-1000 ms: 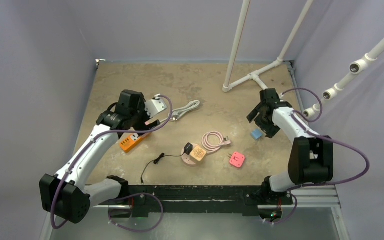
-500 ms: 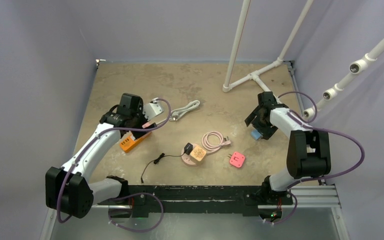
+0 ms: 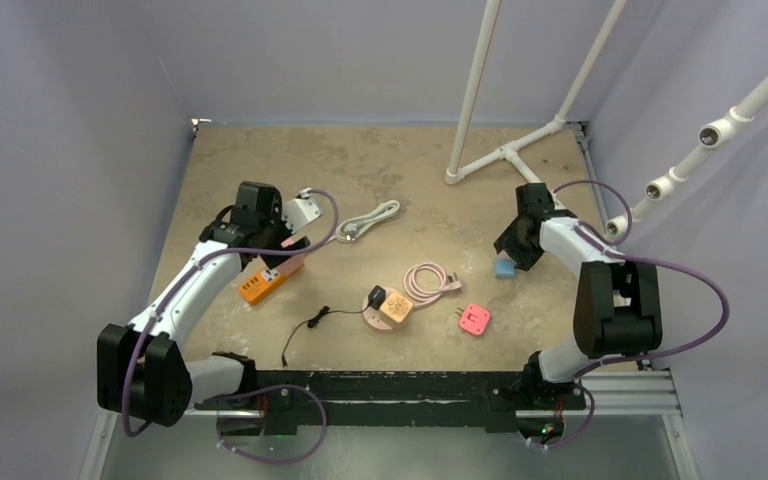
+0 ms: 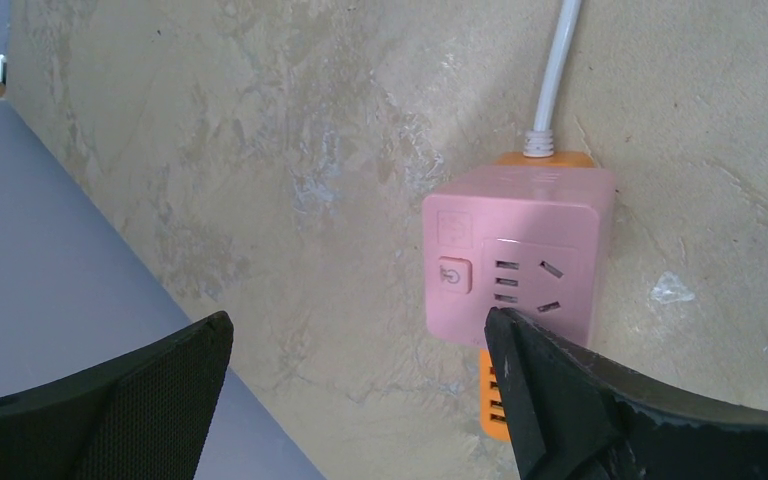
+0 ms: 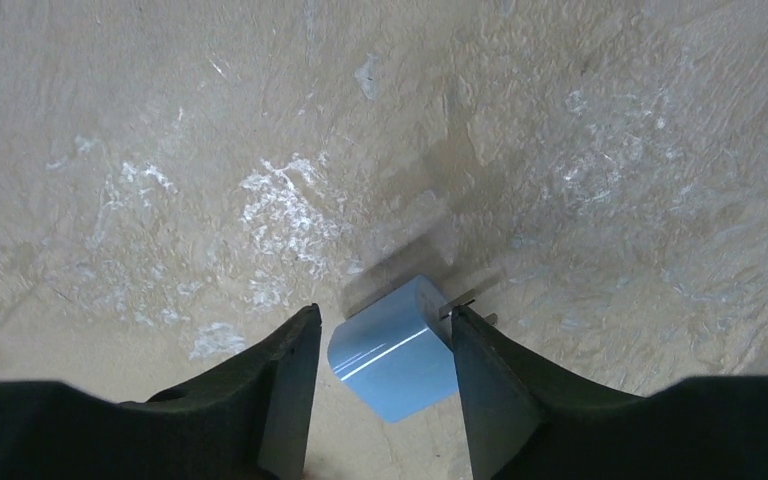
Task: Insert the plug
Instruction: Move the plug to the center of the board.
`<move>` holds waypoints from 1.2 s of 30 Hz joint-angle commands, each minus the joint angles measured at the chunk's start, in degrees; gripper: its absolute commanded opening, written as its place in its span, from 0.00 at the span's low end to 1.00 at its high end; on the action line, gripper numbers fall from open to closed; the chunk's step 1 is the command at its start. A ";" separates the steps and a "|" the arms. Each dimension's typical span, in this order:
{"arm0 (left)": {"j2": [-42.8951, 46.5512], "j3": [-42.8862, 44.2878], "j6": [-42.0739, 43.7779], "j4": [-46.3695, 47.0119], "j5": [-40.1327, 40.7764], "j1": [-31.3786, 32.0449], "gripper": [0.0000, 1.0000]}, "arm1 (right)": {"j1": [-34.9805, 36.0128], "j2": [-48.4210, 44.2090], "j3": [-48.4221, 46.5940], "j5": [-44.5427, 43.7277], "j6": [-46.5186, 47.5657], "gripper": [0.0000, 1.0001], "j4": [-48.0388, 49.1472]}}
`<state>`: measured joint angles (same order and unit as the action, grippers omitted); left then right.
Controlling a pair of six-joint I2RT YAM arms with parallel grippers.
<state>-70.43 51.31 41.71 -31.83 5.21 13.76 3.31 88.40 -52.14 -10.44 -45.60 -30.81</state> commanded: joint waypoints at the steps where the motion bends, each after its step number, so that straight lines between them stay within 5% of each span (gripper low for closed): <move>1: -3.23 -3.34 0.71 -2.24 -0.93 -1.13 0.98 | -0.20 -2.31 -0.46 0.07 1.93 0.53 1.98; 5: -4.57 -3.12 0.39 -3.29 -3.18 -1.53 0.99 | -0.06 -3.50 -0.41 0.24 3.67 0.57 2.15; 11: -4.81 -1.54 0.18 -5.70 -6.85 -1.72 0.99 | 1.54 -5.55 -0.35 0.51 3.60 0.85 1.16; 33: -0.98 3.09 7.59 -15.47 -13.04 -5.41 0.99 | 7.85 -1.59 -1.96 0.61 2.77 0.79 -3.51; 36: -1.17 5.22 7.61 -16.57 -14.94 -5.50 0.99 | 7.69 -2.43 -6.30 -2.83 2.40 0.87 -7.67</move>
<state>-72.42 54.43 47.79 -46.33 -5.96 8.73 10.94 86.08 -53.21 -9.47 -42.00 -32.16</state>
